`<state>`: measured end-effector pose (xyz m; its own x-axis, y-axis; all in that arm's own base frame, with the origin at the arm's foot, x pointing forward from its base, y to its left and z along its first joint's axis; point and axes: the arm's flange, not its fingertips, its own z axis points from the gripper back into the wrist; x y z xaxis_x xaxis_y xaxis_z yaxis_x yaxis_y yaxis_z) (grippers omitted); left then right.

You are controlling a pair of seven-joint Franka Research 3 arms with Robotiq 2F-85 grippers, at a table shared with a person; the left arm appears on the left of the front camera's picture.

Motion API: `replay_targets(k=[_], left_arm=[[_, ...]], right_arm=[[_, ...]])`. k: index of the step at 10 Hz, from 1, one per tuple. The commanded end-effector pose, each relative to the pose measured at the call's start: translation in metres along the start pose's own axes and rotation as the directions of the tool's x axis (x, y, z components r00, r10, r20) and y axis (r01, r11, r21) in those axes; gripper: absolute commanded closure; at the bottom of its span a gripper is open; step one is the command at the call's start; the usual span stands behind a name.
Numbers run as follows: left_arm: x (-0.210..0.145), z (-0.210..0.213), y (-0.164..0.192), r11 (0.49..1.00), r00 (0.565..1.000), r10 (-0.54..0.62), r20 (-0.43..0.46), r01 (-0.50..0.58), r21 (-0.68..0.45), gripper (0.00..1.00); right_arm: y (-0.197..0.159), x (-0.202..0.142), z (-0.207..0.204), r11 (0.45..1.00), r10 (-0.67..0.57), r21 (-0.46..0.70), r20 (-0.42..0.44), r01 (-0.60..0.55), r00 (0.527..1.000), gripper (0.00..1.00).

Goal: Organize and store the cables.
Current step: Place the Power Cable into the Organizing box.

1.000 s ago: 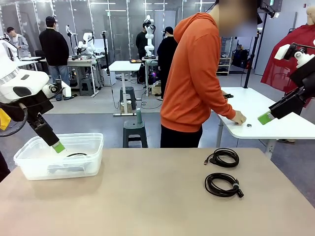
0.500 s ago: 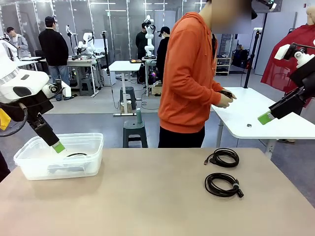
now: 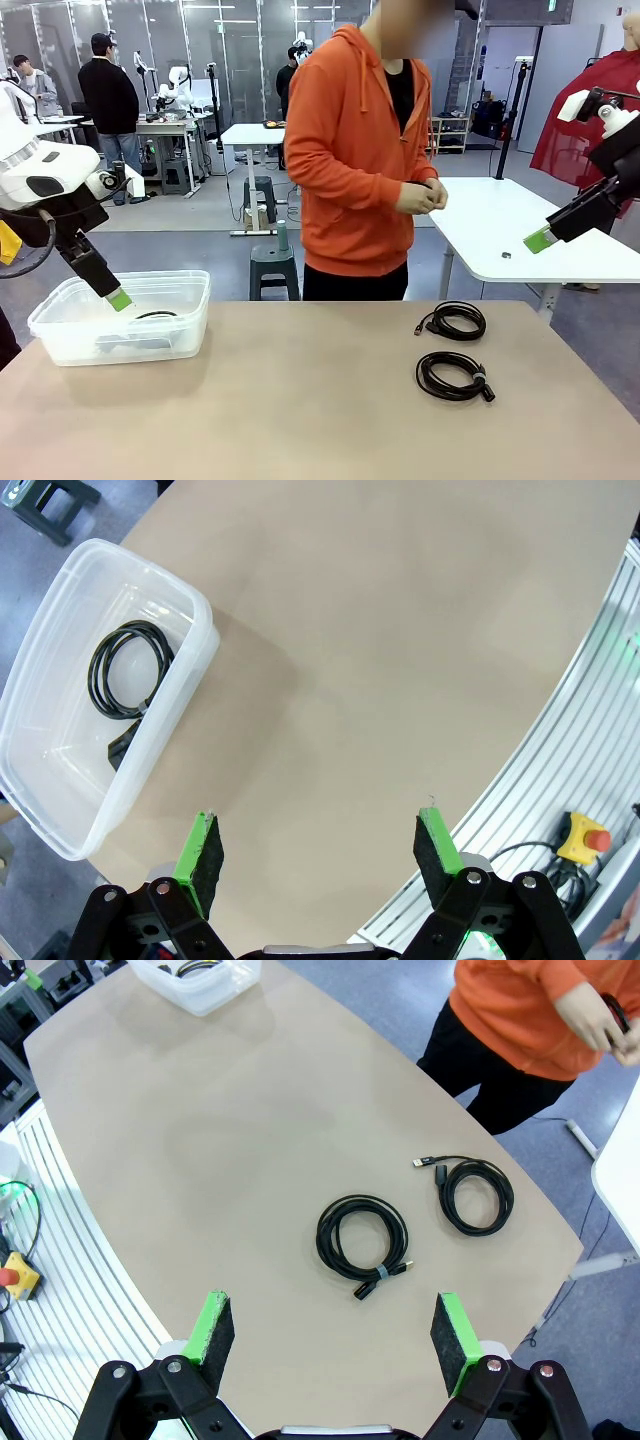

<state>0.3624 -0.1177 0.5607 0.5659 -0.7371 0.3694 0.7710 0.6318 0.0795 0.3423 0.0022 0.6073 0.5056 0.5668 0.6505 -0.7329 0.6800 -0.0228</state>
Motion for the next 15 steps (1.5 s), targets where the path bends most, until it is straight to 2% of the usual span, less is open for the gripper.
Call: replay_targets(k=[1,15], left_arm=[[0.0002,0.0044,-0.0013,1.000,1.000,0.014,-0.019,-0.014,-0.002,0.04],[0.0002,0.0044,-0.0013,1.000,1.000,0.014,-0.019,-0.014,-0.002,0.04]], right_arm=[[-0.0004,-0.0004,-0.0002,1.000,0.004,0.004,0.001,-0.004,1.000,0.00],[-0.0004,-0.0004,-0.0002,1.000,0.004,0.004,0.001,-0.004,1.000,0.00]])
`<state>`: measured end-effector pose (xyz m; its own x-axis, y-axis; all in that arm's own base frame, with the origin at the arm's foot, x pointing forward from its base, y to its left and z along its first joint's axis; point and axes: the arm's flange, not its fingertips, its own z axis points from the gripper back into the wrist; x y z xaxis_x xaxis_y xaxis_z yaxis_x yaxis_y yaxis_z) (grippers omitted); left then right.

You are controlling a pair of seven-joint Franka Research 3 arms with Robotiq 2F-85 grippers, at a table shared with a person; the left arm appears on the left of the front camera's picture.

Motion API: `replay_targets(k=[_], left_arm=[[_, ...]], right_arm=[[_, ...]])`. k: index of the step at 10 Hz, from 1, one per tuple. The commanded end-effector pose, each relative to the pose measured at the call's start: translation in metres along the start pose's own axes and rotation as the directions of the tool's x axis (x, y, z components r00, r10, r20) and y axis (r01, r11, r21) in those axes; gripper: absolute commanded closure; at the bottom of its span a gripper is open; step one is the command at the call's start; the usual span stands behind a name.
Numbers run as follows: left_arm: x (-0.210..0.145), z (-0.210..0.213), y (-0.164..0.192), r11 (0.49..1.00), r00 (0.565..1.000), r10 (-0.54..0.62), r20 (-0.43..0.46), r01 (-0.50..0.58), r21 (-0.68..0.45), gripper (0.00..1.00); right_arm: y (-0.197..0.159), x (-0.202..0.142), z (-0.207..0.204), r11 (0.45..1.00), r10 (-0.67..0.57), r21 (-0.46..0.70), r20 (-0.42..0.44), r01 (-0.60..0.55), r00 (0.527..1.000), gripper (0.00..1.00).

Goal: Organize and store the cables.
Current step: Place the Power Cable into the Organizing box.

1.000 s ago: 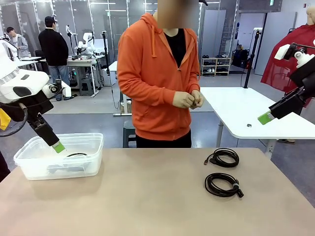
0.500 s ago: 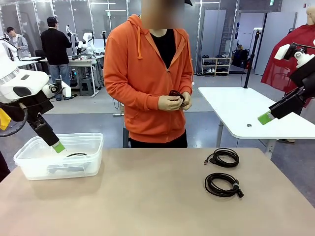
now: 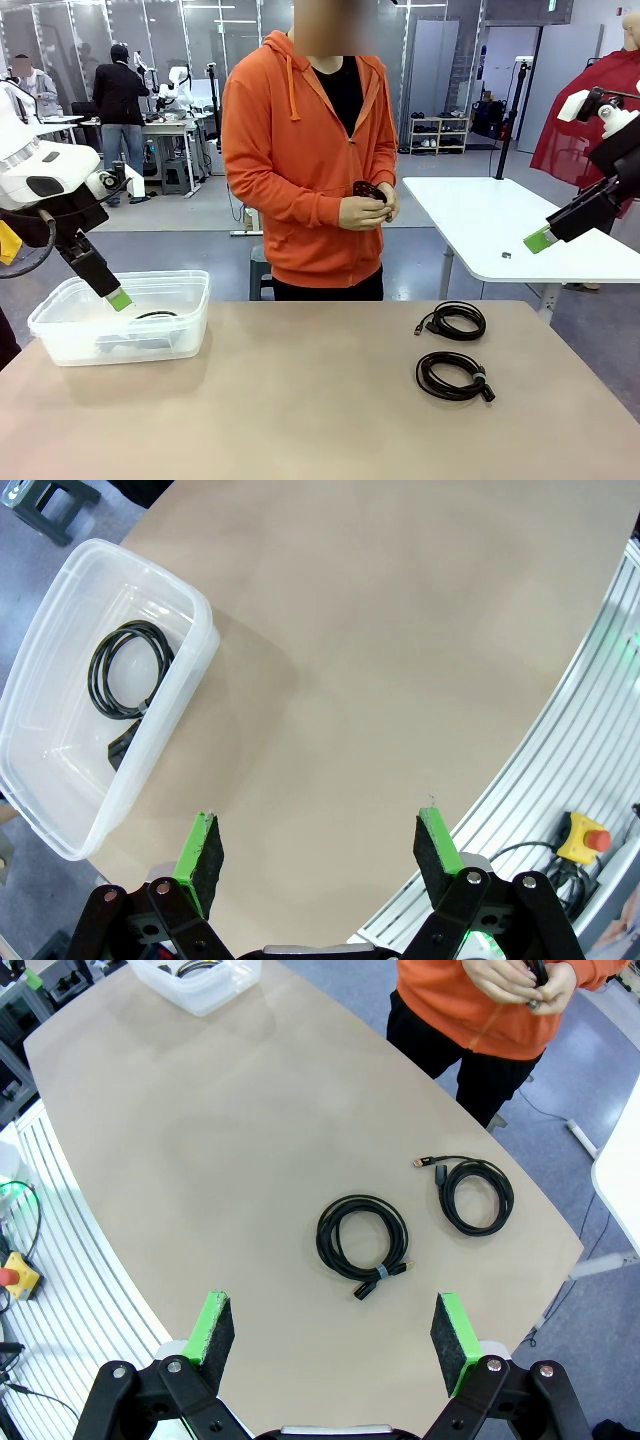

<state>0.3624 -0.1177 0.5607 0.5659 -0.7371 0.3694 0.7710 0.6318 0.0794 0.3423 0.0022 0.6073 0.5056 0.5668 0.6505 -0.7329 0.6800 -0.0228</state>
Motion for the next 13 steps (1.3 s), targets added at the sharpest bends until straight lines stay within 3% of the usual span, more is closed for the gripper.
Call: replay_targets(k=[1,13], left_arm=[[0.0002,0.0044,-0.0013,1.000,1.000,0.014,-0.019,-0.014,-0.002,0.04],[0.0002,0.0044,-0.0013,1.000,1.000,0.014,-0.019,-0.014,-0.002,0.04]], right_arm=[[-0.0004,-0.0004,-0.0002,1.000,0.004,0.004,0.001,-0.004,1.000,0.00],[-0.0004,-0.0004,-0.0002,1.000,0.004,0.004,0.001,-0.004,1.000,0.00]])
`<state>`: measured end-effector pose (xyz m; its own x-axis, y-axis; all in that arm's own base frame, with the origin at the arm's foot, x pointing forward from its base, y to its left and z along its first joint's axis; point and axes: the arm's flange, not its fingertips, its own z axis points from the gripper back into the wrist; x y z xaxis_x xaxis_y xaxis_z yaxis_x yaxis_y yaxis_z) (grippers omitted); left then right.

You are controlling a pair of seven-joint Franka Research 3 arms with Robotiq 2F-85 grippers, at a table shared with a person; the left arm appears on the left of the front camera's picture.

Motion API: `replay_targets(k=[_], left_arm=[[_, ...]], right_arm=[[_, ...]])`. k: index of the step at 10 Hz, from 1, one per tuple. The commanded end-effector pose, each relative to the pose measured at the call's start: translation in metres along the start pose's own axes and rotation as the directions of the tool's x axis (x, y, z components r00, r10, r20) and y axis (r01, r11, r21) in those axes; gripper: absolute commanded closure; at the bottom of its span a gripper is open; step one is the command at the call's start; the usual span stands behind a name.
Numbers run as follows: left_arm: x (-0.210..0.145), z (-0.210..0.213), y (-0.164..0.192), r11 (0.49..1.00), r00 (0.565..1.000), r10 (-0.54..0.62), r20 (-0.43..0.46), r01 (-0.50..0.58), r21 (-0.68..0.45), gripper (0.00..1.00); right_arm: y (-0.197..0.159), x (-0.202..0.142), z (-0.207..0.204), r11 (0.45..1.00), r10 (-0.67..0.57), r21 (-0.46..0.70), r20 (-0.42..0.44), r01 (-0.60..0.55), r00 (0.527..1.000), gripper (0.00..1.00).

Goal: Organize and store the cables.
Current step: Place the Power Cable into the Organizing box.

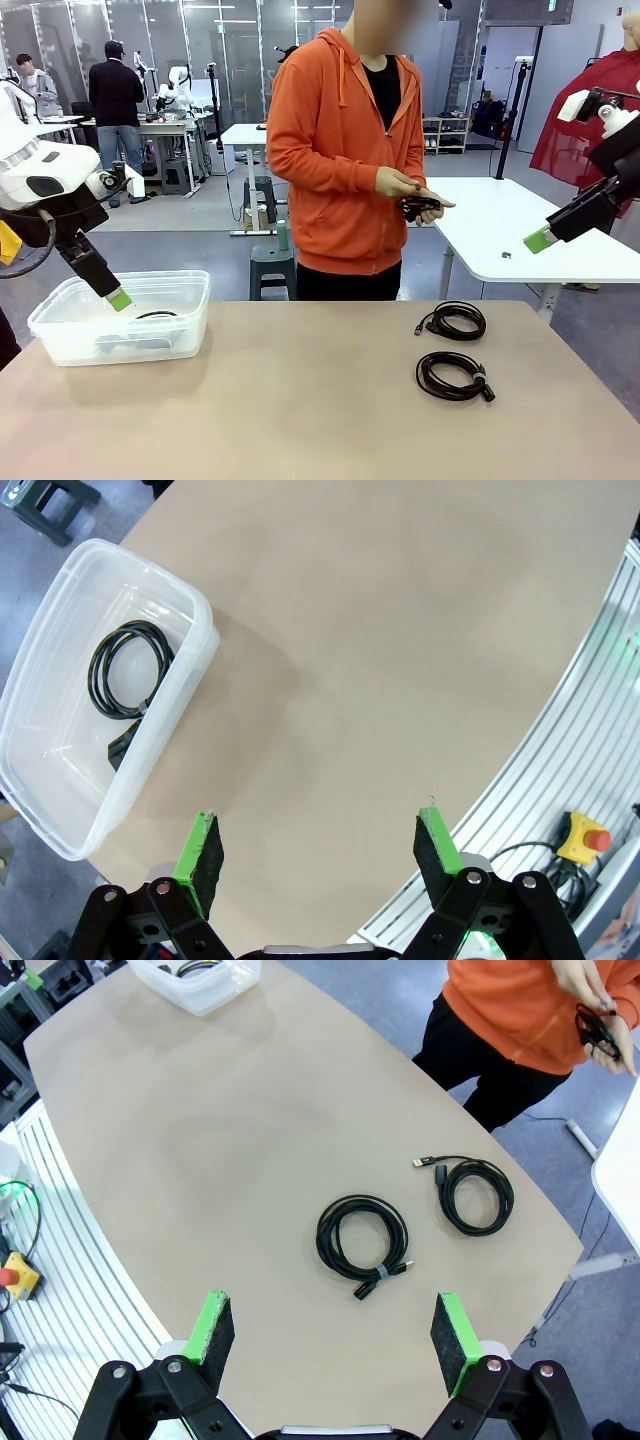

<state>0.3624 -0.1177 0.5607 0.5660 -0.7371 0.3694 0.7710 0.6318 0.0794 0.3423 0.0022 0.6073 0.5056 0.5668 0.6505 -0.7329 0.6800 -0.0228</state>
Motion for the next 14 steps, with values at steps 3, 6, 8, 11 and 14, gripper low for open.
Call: replay_targets(k=[3,6,8,11,14], left_arm=[[0.0002,0.0044,-0.0013,1.000,1.000,0.014,-0.019,-0.014,-0.002,0.04],[0.0002,0.0044,-0.0013,1.000,1.000,0.014,-0.019,-0.014,-0.002,0.04],[0.0002,0.0044,-0.0013,1.000,1.000,0.014,-0.019,-0.014,-0.002,0.04],[0.0002,0.0044,-0.0013,1.000,1.000,0.014,-0.019,-0.014,-0.002,0.04],[0.0002,0.0044,-0.0013,1.000,1.000,0.014,-0.019,-0.014,-0.002,0.04]], right_arm=[[-0.0004,-0.0004,-0.0002,1.000,0.004,0.004,0.001,-0.004,1.000,0.00],[-0.0004,-0.0004,-0.0002,1.000,0.004,0.004,0.001,-0.004,1.000,0.00],[-0.0004,-0.0004,-0.0002,1.000,0.004,0.004,0.001,-0.004,1.000,0.00],[-0.0004,-0.0004,-0.0002,1.000,0.004,0.004,0.001,-0.004,1.000,0.00],[-0.0004,-0.0004,-0.0002,1.000,0.004,0.004,0.001,-0.004,1.000,0.00]])
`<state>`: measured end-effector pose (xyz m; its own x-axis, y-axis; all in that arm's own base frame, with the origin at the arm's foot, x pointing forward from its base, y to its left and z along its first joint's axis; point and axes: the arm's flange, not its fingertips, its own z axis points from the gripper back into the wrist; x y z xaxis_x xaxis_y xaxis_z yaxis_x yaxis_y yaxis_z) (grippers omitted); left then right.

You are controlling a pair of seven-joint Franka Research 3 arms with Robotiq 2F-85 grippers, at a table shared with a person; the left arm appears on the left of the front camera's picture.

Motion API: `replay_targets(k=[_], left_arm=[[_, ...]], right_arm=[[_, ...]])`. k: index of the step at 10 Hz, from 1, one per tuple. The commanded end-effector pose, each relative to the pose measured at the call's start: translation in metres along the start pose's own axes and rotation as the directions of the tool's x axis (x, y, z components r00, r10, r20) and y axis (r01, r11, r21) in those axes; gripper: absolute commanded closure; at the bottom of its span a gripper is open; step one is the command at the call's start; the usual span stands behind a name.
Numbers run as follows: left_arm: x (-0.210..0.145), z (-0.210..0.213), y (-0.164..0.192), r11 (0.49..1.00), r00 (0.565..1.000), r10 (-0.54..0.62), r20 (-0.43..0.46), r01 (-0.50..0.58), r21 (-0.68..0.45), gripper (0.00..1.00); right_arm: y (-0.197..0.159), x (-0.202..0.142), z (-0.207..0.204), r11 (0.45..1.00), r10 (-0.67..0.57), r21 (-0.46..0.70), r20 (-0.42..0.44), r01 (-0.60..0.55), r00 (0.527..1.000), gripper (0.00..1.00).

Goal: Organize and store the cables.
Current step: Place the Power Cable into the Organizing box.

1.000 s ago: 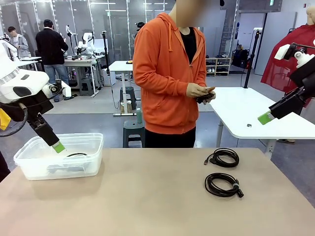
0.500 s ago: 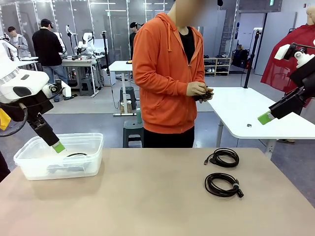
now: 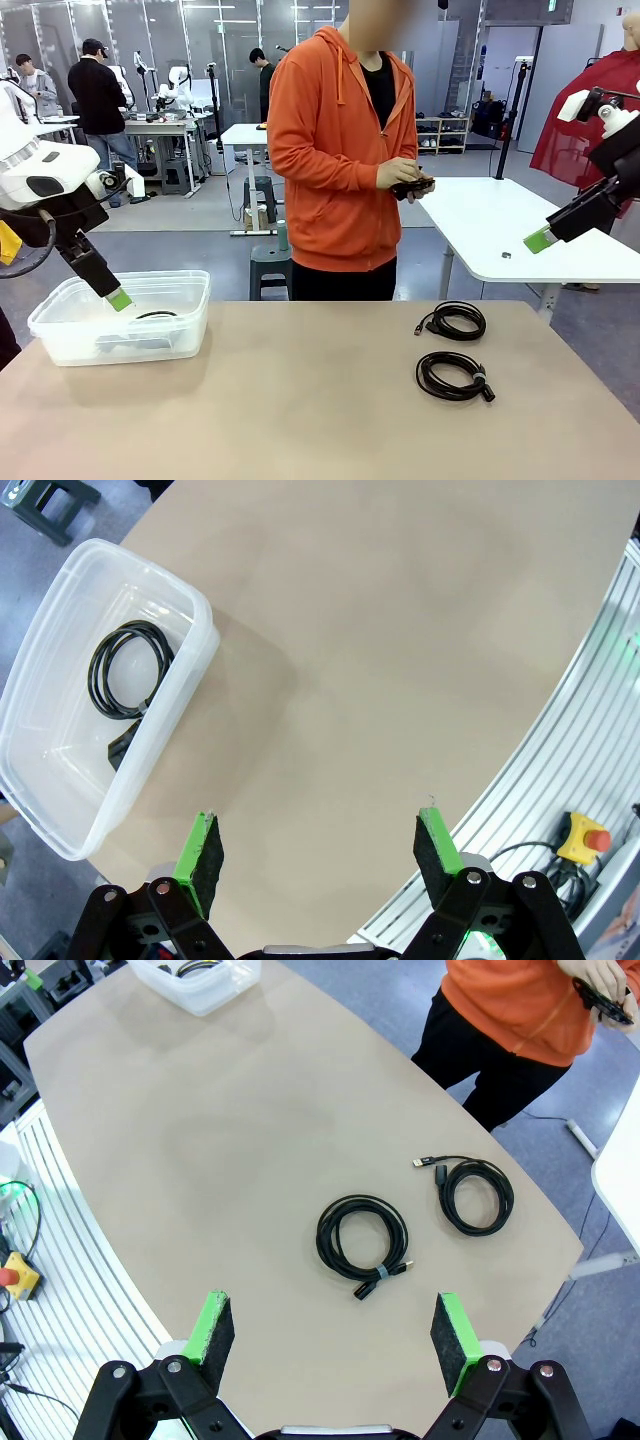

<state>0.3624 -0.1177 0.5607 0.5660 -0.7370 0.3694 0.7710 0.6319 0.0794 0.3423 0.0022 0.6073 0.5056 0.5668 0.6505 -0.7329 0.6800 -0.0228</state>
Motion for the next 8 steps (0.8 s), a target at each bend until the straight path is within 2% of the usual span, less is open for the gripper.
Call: replay_targets(k=[1,8], left_arm=[[0.0002,0.0044,-0.0013,1.000,1.000,0.014,-0.019,-0.014,-0.002,0.04],[0.0002,0.0044,-0.0013,1.000,1.000,0.014,-0.019,-0.014,-0.002,0.04]], right_arm=[[-0.0004,-0.0004,-0.0002,1.000,0.004,0.004,0.001,-0.004,1.000,0.00],[-0.0004,-0.0004,-0.0002,1.000,0.004,0.004,0.001,-0.004,1.000,0.00]])
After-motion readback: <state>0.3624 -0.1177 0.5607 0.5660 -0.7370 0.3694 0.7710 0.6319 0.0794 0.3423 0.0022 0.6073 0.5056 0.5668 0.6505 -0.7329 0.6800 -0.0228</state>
